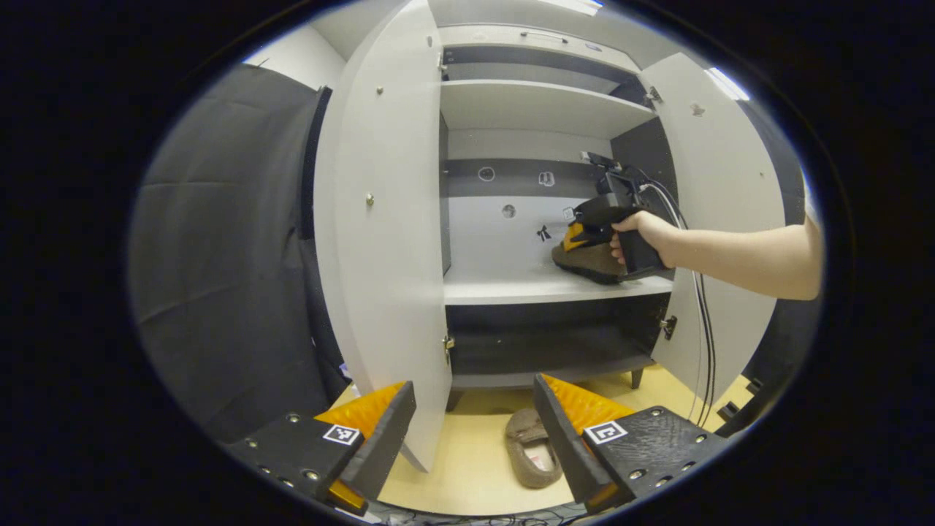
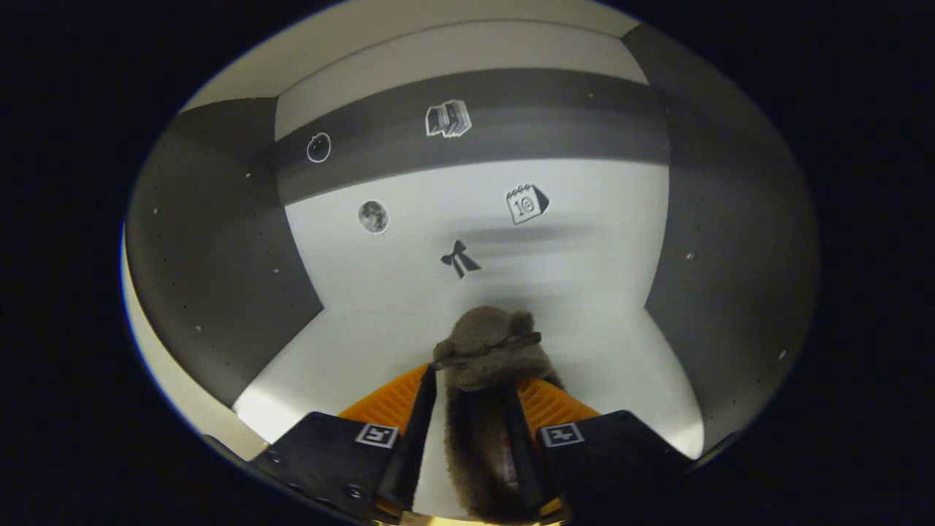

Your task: Grab one shoe with the right hand and put it into the shoe cabinet, grab the other shoe with the left hand and put it into the shoe cabinet; then close the right door with the right hand and the left door with the left hand.

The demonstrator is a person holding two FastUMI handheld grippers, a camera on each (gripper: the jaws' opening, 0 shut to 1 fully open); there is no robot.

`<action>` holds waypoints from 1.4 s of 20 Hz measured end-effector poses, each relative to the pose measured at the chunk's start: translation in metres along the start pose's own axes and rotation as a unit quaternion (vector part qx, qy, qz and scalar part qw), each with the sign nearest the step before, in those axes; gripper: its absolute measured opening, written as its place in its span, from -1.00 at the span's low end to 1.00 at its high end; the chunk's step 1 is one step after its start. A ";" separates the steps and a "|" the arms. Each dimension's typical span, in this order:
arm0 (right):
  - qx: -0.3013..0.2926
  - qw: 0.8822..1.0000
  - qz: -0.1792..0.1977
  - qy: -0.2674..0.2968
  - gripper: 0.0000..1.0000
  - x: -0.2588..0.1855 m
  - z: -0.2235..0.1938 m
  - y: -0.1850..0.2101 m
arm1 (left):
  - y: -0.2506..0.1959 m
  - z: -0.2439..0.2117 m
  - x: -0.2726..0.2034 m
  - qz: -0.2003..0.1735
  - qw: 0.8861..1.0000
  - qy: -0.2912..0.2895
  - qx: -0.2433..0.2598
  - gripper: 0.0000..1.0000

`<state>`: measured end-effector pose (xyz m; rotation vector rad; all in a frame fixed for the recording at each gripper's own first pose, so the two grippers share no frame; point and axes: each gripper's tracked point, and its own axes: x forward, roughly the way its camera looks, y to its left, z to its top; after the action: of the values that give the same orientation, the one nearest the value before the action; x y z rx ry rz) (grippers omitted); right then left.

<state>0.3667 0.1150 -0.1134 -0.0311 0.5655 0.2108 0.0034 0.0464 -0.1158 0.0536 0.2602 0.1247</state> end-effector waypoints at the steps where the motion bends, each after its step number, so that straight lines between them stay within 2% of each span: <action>1: 0.004 1.000 0.004 0.003 0.27 -0.004 0.001 0.003 | 0.000 -0.003 -0.001 0.002 1.000 0.003 -0.003 0.90; 2: 0.009 1.000 0.012 0.013 0.43 -0.008 0.000 0.008 | 0.000 -0.005 -0.002 0.003 1.000 0.005 -0.007 0.90; 3: 0.014 1.000 0.015 0.017 0.76 -0.012 0.000 0.011 | 0.000 -0.006 -0.003 0.003 1.000 0.007 -0.009 0.90; 4: 0.017 1.000 0.015 0.021 0.93 -0.017 0.000 0.011 | -0.001 -0.006 -0.005 0.003 1.000 0.005 -0.010 0.89; 8: 0.020 0.999 0.023 0.033 0.95 -0.039 -0.004 0.012 | -0.007 -0.008 -0.007 0.001 1.000 0.006 -0.003 0.89; 9: 0.021 0.999 0.025 0.033 0.95 -0.048 -0.004 0.011 | -0.010 -0.008 -0.007 -0.003 1.000 0.007 -0.001 0.79; 10: 0.021 0.999 0.021 0.027 0.95 -0.056 -0.003 0.008 | -0.013 -0.008 -0.007 -0.007 1.000 0.007 0.001 0.89; 12: 0.021 0.999 0.024 0.006 0.95 -0.078 0.004 0.007 | -0.020 -0.012 -0.006 -0.016 1.000 0.013 0.006 0.89; 15: 0.022 0.998 0.054 -0.009 0.96 -0.113 0.007 0.013 | -0.030 -0.022 -0.002 -0.030 0.999 0.037 -0.001 0.95; 19: -0.007 0.998 0.057 -0.034 0.94 -0.154 0.001 0.009 | -0.045 -0.033 0.008 -0.054 0.997 0.062 0.013 0.90; 21: -0.015 0.997 0.062 -0.037 0.94 -0.173 -0.011 0.013 | -0.051 -0.038 0.013 -0.065 0.995 0.076 0.027 0.89; 25: -0.034 0.996 0.080 -0.019 0.94 -0.206 -0.054 0.027 | -0.070 -0.053 0.024 -0.095 0.988 0.118 0.019 0.90; 28: -0.062 0.994 0.088 0.012 0.95 -0.226 -0.098 0.032 | -0.078 -0.081 0.041 -0.110 0.980 0.160 0.051 0.90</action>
<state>0.1223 0.0953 -0.0741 -0.1051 0.5791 0.4185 0.0309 -0.0227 -0.2099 0.1061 0.5919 -0.1019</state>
